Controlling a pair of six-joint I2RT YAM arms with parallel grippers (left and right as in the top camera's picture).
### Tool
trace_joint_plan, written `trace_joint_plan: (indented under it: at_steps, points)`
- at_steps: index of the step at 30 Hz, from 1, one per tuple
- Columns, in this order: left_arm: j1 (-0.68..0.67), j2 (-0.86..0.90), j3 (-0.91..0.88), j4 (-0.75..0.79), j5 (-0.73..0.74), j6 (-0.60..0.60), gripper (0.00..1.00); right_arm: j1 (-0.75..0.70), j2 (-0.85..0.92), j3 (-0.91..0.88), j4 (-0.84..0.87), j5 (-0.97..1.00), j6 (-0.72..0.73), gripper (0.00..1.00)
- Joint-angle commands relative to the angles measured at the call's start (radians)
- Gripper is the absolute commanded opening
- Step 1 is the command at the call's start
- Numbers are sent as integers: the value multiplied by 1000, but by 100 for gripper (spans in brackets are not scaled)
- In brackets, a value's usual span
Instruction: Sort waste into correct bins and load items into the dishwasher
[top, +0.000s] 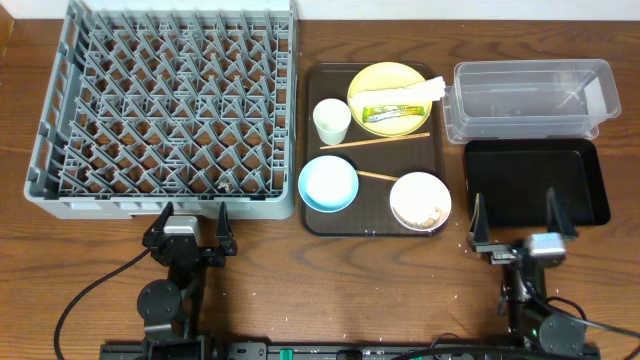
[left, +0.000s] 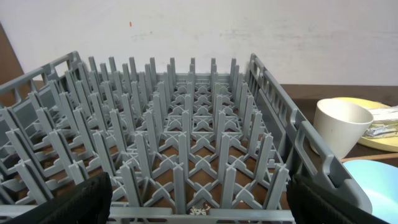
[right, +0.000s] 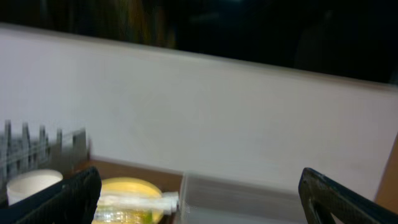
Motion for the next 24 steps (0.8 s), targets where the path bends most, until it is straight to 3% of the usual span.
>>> trace_joint_plan:
  at_steps: [1, 9, 17, 24]
  points:
    - [3, -8, -18, -31, 10, 7, 91, 4, 6, 71, 19, 2, 98, 99]
    - [3, -8, -18, -31, 10, 6, 91, 4, 260, 442, -157, -103, 96, 99]
    - [3, -8, -18, -31, 10, 7, 91, 4, 750, 968, -427, -379, 97, 99]
    - [3, -8, -18, -31, 10, 7, 91, 14, 1222, 1506, -765, -553, 96, 99]
